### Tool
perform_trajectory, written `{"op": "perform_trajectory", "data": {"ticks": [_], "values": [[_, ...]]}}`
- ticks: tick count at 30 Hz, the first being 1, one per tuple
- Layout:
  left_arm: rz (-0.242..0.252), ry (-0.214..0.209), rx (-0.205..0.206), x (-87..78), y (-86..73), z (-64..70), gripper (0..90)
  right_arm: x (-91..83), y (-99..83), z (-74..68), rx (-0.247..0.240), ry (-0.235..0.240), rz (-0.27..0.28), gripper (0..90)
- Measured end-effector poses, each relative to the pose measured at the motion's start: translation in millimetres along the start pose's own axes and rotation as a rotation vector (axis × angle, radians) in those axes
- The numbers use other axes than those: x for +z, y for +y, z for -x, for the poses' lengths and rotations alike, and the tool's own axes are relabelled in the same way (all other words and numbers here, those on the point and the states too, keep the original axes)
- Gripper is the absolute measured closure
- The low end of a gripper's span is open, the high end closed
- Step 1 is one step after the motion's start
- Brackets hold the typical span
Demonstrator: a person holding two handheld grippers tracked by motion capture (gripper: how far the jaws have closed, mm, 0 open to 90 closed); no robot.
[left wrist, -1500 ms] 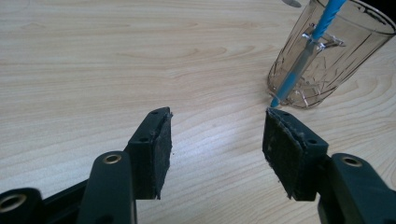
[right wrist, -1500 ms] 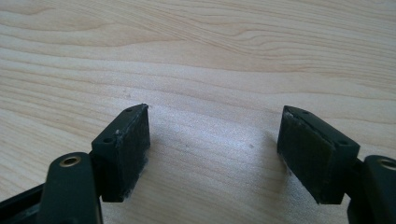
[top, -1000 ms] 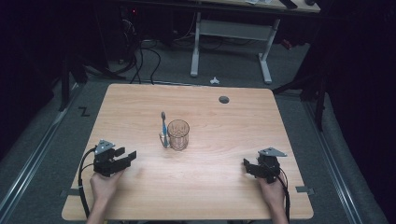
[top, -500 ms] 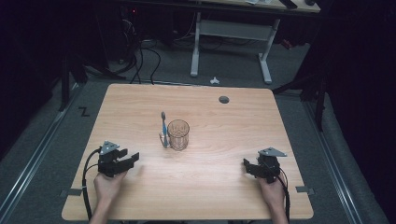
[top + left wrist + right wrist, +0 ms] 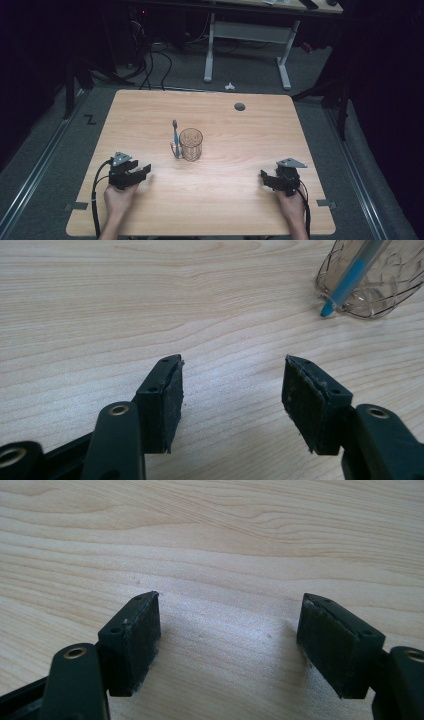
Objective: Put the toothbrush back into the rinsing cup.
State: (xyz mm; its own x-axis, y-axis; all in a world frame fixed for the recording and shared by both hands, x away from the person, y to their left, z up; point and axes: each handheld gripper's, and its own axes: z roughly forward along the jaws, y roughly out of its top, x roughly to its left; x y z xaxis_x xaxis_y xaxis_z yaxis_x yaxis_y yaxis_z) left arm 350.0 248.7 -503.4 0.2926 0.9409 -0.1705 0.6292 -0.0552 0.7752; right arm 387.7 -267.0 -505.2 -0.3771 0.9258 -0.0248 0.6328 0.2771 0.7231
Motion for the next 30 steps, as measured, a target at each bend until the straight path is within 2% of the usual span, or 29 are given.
{"op": "perform_trajectory", "data": {"ticks": [20,26,30], "values": [[-0.018,0.047,0.029,8.9,-3.5,3.2,42.2,0.0,0.0,0.0,0.000,0.000,0.000,25.6],[-0.026,0.069,0.055,10.1,-3.2,6.4,41.6,0.0,0.0,0.0,0.000,0.000,0.000,25.6],[-0.037,0.096,0.087,11.7,-2.9,10.5,40.0,0.0,0.0,0.0,0.000,0.000,0.000,25.6]]}}
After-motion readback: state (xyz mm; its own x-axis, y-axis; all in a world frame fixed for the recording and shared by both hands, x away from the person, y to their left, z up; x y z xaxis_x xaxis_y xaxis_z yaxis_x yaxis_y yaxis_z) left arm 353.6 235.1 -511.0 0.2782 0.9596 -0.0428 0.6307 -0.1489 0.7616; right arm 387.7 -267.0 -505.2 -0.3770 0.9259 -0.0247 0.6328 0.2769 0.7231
